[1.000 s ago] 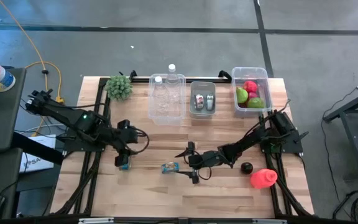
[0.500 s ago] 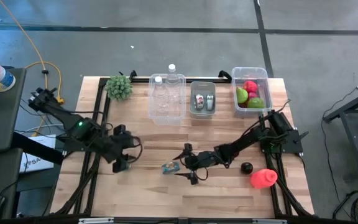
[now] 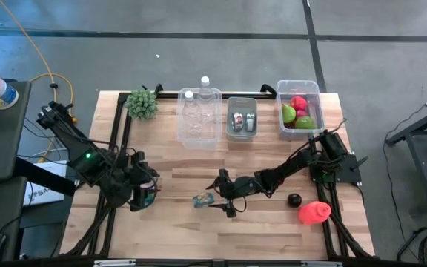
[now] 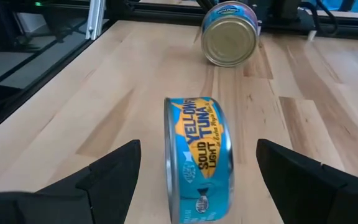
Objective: Pick & Place Food Item
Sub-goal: Put the yellow tuna can into the gray bin
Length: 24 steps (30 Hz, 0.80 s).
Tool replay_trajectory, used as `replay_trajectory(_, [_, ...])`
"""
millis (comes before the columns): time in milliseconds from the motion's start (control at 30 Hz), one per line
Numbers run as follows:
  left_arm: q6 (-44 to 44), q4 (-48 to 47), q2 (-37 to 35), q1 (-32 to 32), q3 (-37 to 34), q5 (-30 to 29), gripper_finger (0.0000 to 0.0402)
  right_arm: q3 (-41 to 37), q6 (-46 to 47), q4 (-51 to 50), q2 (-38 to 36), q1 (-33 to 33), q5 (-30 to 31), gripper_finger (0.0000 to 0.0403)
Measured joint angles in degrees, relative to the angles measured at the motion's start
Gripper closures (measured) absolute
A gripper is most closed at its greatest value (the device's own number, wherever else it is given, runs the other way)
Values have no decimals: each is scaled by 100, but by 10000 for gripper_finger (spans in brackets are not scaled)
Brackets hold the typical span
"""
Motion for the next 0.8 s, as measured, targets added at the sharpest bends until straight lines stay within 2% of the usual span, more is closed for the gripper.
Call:
replay_trajectory(167, [70,420,0,-243,-221,-479,174,0,31,3,0,17,30,94])
replay_trajectory(400, [557,1577,4,-313,-870,-309,174,37,13,156,164,22,-91,94])
replay_trajectory(667, [760,1700,0,-311,-966,-262,174,554,-185,147,704,-150,-624,95])
replay_trajectory(800, [783,1733,-1,-313,-966,-259,174,740,-112,-59,737,-292,-1016,116])
